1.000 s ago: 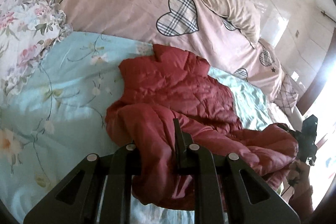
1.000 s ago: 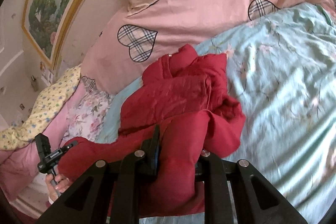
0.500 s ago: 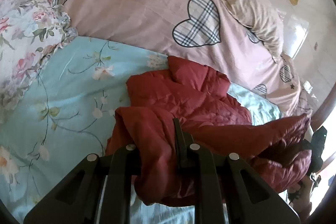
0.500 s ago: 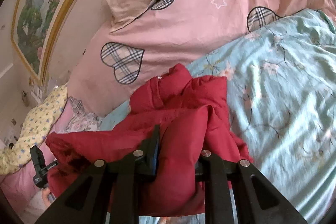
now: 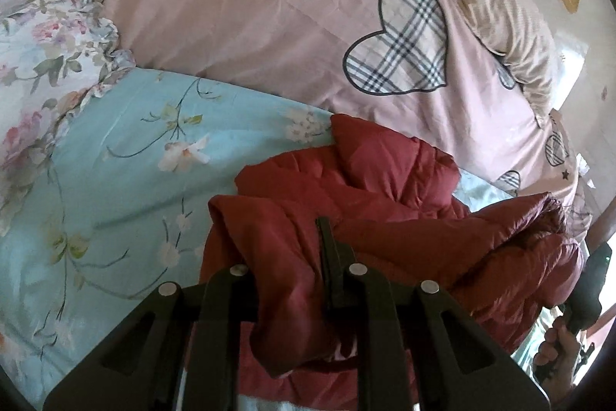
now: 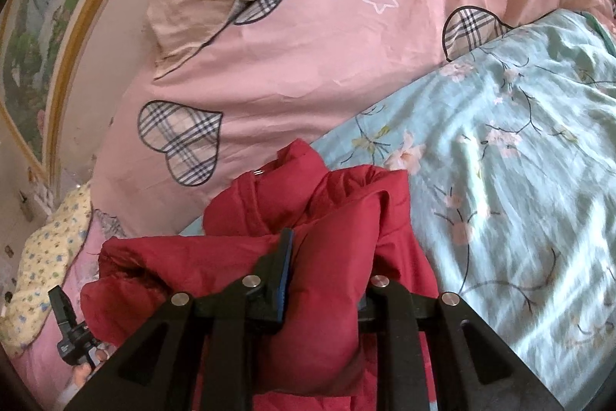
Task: Fold large clothes
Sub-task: 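Hold the folded coat edge with both grippers and lift it off the bed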
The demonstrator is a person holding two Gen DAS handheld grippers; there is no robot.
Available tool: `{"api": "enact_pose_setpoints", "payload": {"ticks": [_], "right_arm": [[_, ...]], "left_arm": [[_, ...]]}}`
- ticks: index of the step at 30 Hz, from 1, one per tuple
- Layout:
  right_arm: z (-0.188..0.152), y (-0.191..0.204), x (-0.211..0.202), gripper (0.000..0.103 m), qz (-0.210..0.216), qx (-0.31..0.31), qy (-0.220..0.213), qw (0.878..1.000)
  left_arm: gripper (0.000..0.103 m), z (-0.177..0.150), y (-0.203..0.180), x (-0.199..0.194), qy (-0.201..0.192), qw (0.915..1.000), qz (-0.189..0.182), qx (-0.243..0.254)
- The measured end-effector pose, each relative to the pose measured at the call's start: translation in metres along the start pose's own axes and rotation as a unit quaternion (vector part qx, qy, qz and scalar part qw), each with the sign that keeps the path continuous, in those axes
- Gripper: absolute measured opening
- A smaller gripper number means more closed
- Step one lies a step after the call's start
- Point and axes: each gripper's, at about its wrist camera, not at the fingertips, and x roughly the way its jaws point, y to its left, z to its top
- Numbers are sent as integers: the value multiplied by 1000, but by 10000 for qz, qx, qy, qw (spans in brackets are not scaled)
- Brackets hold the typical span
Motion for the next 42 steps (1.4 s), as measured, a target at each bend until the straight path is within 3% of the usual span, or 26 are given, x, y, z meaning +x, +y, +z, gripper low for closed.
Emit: {"api": "enact_pose_setpoints", "payload": {"ticks": [18,29,34,38,42], "right_arm": [[26,-24,91,21,-475,302,51,9984],[32,-36,137,22,-715,383,-30,9967],[34,-37,147,22,-783,398,-18,9961],[35,-39,151,22,-782,427,-9,9960],[35,-40,152,22,-827,438,-13,9956]], "left_arm": [[19,33,7,101,183,9995,224,-86],[21,44,13,139,277,9990,254,-243],[25,45,15,130,279,9992,130,-248],[50,42,14,96,4,9996,271,-92],[52,32,14,55,-239,9996,161,7]]}}
